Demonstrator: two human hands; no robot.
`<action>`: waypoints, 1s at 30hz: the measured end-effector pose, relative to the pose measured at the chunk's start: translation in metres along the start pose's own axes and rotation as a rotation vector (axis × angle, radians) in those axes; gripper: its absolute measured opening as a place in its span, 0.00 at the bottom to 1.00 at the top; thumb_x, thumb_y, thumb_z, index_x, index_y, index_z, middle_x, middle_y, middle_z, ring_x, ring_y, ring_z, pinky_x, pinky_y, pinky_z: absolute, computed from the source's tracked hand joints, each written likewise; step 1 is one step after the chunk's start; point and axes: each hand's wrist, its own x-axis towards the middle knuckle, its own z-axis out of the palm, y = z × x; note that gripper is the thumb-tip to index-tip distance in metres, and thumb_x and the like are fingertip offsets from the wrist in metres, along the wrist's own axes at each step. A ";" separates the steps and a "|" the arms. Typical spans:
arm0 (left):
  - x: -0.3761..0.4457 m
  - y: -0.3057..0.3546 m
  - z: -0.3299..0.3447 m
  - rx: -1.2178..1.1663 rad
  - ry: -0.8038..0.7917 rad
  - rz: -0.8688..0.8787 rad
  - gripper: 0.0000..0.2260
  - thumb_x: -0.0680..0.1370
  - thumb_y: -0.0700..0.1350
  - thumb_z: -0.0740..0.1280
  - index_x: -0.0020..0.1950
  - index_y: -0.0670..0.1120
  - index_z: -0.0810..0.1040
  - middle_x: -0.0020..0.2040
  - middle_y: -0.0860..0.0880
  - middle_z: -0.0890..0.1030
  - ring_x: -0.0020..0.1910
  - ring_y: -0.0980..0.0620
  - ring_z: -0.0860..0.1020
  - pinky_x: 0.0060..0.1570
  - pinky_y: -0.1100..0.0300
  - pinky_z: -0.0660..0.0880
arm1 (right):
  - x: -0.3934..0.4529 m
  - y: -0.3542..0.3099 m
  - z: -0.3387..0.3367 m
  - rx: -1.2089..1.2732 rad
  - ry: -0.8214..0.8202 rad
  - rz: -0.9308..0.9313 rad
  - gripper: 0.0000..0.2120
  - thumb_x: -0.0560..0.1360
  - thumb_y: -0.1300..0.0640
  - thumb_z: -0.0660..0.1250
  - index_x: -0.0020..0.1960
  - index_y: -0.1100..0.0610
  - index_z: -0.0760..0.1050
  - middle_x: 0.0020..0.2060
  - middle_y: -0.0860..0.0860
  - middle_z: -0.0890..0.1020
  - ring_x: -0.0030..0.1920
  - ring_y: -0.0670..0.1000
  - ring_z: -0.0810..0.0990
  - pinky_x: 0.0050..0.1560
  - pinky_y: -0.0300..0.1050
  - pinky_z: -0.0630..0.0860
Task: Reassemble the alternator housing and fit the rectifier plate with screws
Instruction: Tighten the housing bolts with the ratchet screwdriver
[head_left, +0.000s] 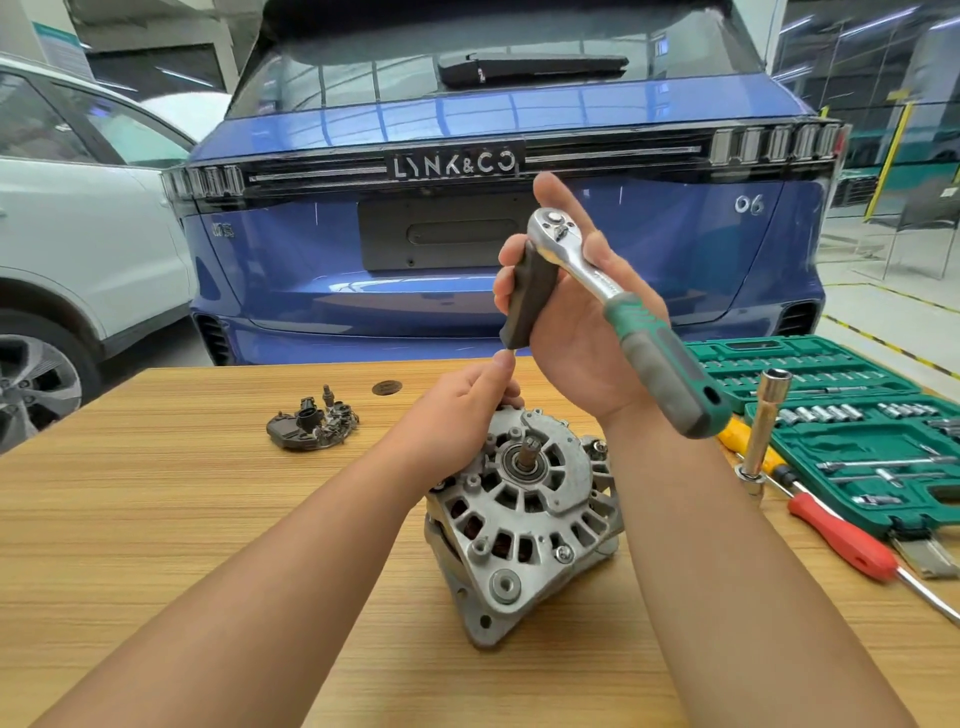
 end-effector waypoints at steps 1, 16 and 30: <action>0.000 0.000 0.000 -0.002 -0.001 0.004 0.21 0.85 0.61 0.52 0.48 0.52 0.79 0.50 0.56 0.84 0.49 0.63 0.78 0.51 0.61 0.70 | 0.000 0.000 -0.001 0.032 0.017 0.008 0.33 0.67 0.48 0.79 0.67 0.54 0.72 0.47 0.57 0.80 0.45 0.55 0.76 0.55 0.48 0.71; 0.002 0.000 0.000 0.067 0.003 0.003 0.23 0.84 0.64 0.51 0.46 0.53 0.80 0.46 0.59 0.83 0.40 0.73 0.76 0.46 0.63 0.67 | -0.003 0.006 0.014 -0.207 0.303 -0.145 0.16 0.78 0.66 0.64 0.60 0.50 0.74 0.42 0.51 0.77 0.39 0.49 0.76 0.44 0.43 0.71; 0.000 0.001 0.000 0.004 0.005 0.002 0.23 0.85 0.62 0.51 0.47 0.51 0.79 0.50 0.55 0.84 0.51 0.57 0.79 0.57 0.55 0.73 | -0.004 0.001 0.009 -0.052 0.112 -0.049 0.19 0.77 0.58 0.58 0.65 0.50 0.73 0.48 0.55 0.81 0.44 0.54 0.76 0.51 0.47 0.70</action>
